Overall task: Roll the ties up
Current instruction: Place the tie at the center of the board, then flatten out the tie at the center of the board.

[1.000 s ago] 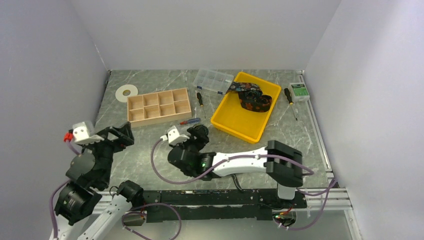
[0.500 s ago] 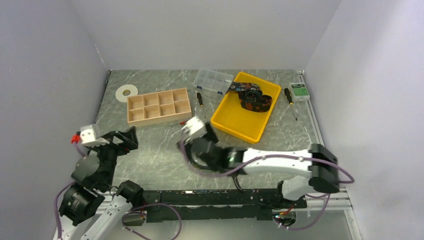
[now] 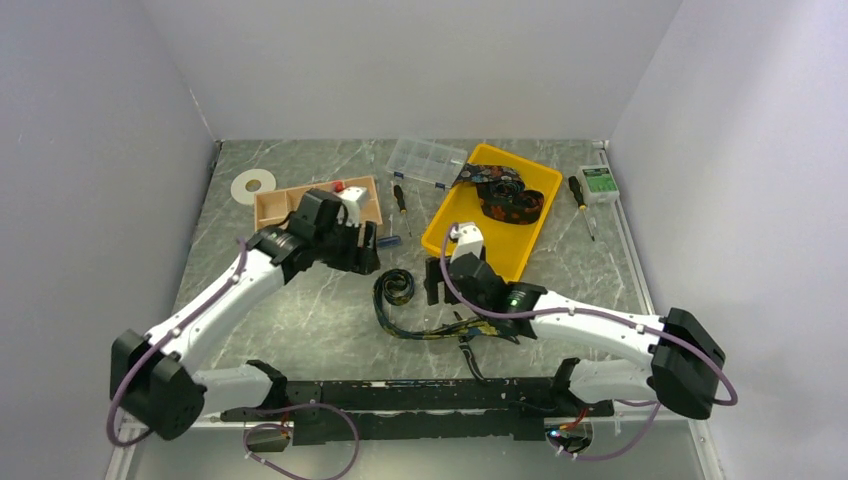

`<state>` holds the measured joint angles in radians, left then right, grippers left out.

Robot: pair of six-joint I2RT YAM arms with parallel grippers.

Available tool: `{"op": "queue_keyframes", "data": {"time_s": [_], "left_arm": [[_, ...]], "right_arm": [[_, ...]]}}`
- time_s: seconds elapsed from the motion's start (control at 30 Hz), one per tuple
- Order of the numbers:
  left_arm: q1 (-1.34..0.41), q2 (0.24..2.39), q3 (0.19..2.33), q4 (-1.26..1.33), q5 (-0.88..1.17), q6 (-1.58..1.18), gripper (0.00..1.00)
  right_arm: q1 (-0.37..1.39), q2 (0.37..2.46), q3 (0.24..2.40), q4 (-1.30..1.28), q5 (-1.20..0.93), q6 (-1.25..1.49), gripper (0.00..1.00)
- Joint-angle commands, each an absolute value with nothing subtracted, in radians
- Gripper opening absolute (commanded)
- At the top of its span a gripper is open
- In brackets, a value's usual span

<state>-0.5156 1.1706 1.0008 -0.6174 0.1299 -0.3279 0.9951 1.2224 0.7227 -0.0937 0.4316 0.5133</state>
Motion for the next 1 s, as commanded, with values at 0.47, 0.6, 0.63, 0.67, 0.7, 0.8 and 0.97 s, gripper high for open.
{"op": "queue_keyframes", "data": {"time_s": [0.47, 0.6, 0.63, 0.67, 0.7, 0.8, 0.97], "left_arm": [[-0.685, 1.296, 1.083, -0.591, -0.168, -0.327, 0.79], [-0.685, 1.070, 0.949, -0.544, -0.248, -0.465, 0.79], [-0.686, 1.022, 0.918, -0.537, -0.269, -0.508, 0.79], [-0.685, 0.971, 0.886, -0.531, -0.288, -0.536, 0.80], [-0.685, 0.928, 0.860, -0.527, -0.309, -0.557, 0.80], [-0.686, 0.831, 0.802, -0.557, -0.369, -0.618, 0.81], [-0.685, 0.739, 0.762, -0.629, -0.415, -0.697, 0.82]], "right_arm": [[0.979, 1.004, 0.575, -0.167, 0.322, 0.724, 0.89], [0.979, 0.839, 0.599, -0.354, 0.396, 0.982, 0.95], [0.979, 0.822, 0.605, -0.401, 0.390, 1.051, 0.98], [0.980, 0.815, 0.611, -0.444, 0.382, 1.118, 0.99], [0.979, 0.820, 0.619, -0.485, 0.368, 1.178, 1.00], [0.980, 0.862, 0.627, -0.608, 0.354, 1.361, 1.00], [1.016, 0.853, 0.571, -0.606, 0.335, 1.579, 1.00]]}}
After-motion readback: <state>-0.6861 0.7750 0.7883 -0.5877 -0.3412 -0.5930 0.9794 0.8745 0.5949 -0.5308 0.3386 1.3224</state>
